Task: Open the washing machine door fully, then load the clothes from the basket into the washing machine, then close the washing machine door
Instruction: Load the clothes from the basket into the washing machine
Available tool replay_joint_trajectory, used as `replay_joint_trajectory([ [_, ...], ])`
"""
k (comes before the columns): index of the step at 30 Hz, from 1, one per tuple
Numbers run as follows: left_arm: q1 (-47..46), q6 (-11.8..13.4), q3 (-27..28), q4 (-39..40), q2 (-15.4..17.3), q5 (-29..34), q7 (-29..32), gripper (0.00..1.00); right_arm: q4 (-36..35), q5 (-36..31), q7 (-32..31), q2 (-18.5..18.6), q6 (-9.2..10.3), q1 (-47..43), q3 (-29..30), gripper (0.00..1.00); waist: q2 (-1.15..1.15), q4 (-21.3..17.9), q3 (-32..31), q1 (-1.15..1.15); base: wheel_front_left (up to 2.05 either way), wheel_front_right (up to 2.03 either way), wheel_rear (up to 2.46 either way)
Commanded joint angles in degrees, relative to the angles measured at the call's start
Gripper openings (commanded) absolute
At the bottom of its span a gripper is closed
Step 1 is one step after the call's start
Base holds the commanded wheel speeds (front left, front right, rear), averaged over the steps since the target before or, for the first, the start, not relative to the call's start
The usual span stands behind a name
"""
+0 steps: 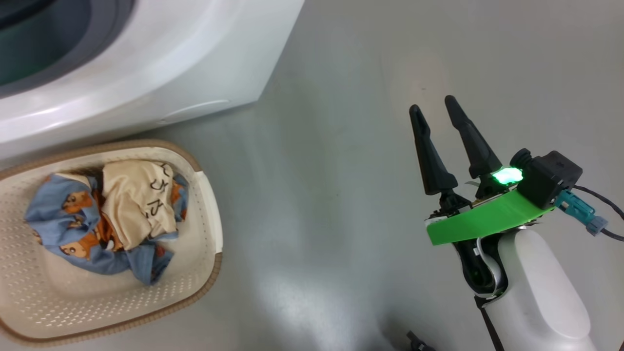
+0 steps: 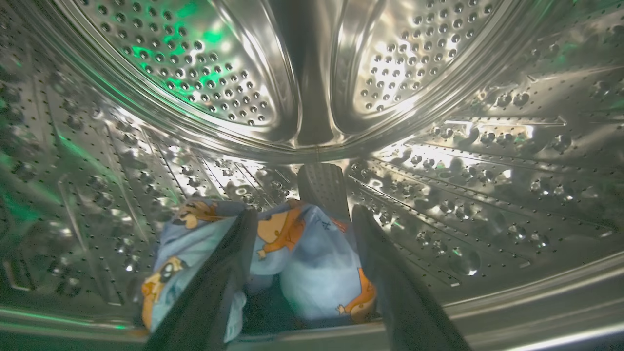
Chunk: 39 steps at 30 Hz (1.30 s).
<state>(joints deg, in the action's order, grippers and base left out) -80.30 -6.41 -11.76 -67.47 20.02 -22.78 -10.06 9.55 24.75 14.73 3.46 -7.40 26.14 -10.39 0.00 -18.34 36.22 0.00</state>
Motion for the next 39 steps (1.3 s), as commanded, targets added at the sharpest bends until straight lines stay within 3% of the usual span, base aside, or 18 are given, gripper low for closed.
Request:
replay_joint_trajectory([
  [1,1.41,-0.24,0.09,0.71,1.9,-0.29,-0.75,1.0,-1.05,-0.5,0.27,0.27,-0.09,-0.29,-0.79,1.0,0.0,0.96,-1.28,0.0,0.0,0.0,0.0],
  [13,10.35,-0.94,-1.33,6.24,0.94,-1.05,-4.83,1.0,-0.92,-0.45,0.27,1.36,-0.09,-1.65,-0.05,1.0,0.0,3.97,-4.86,0.0,0.0,0.0,0.0],
  [26,29.25,-0.39,2.72,26.81,1.55,-0.9,-4.93,1.0,-0.37,-0.21,0.27,1.81,-0.09,-2.75,-0.15,1.0,0.0,5.81,-9.68,0.0,0.0,0.0,0.0],
  [39,47.36,2.89,6.55,42.46,-0.15,-1.23,-4.94,1.0,0.83,0.56,0.27,3.1,-0.09,-5.02,-0.93,1.0,0.0,7.24,-17.89,0.0,0.0,0.0,0.0],
])
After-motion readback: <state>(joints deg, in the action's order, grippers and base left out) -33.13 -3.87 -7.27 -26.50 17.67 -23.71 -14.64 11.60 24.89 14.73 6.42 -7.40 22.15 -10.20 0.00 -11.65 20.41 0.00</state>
